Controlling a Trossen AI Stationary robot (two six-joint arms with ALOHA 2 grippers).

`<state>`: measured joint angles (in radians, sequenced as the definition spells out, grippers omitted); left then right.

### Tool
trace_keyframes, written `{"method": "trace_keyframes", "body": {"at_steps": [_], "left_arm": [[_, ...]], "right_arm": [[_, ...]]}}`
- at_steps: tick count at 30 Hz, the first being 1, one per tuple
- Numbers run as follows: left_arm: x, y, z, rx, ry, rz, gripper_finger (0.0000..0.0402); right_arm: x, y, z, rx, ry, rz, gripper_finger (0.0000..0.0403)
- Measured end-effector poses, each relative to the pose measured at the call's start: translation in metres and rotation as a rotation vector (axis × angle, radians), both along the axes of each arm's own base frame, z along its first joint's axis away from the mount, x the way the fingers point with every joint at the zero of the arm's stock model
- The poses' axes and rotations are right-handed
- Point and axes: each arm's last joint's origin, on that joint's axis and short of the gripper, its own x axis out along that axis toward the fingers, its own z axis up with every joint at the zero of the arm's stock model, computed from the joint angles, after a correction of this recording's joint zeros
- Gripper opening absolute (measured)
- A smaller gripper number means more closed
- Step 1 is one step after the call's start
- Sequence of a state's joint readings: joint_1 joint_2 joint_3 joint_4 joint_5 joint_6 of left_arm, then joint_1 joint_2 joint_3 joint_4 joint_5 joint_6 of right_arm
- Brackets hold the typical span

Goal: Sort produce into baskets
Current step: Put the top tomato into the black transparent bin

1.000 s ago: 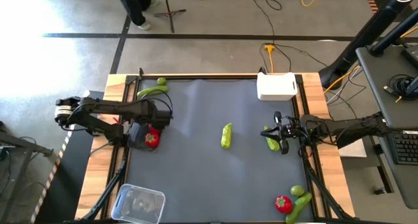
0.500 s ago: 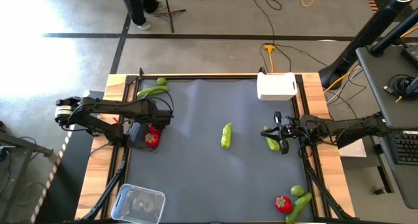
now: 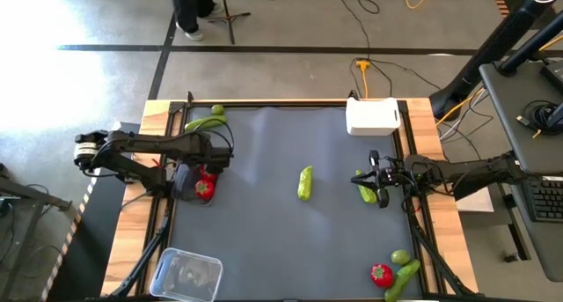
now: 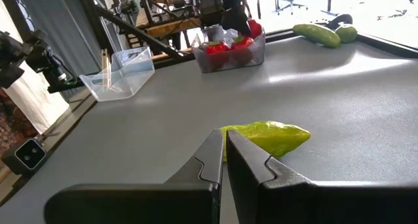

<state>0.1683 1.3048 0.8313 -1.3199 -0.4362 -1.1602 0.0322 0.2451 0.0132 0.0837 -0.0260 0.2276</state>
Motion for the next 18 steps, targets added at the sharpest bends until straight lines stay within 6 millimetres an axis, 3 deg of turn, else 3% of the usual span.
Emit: {"method": "trace_keyframes", "body": {"at_steps": [12,15,18], "left_arm": [[0.010,-0.001,0.039,0.006,-0.024,-0.073,0.0362],[0.011,-0.002,0.039,-0.010,-0.029,-0.083,0.0320],[0.009,-0.002,0.034,-0.011,-0.012,-0.074,0.0237]], "right_arm": [[0.000,0.000,0.000,0.000,0.000,0.000,0.0013],[0.000,0.000,0.000,0.000,0.000,0.000,0.0013],[0.000,0.000,0.000,0.000,0.000,0.000,0.0013]]}}
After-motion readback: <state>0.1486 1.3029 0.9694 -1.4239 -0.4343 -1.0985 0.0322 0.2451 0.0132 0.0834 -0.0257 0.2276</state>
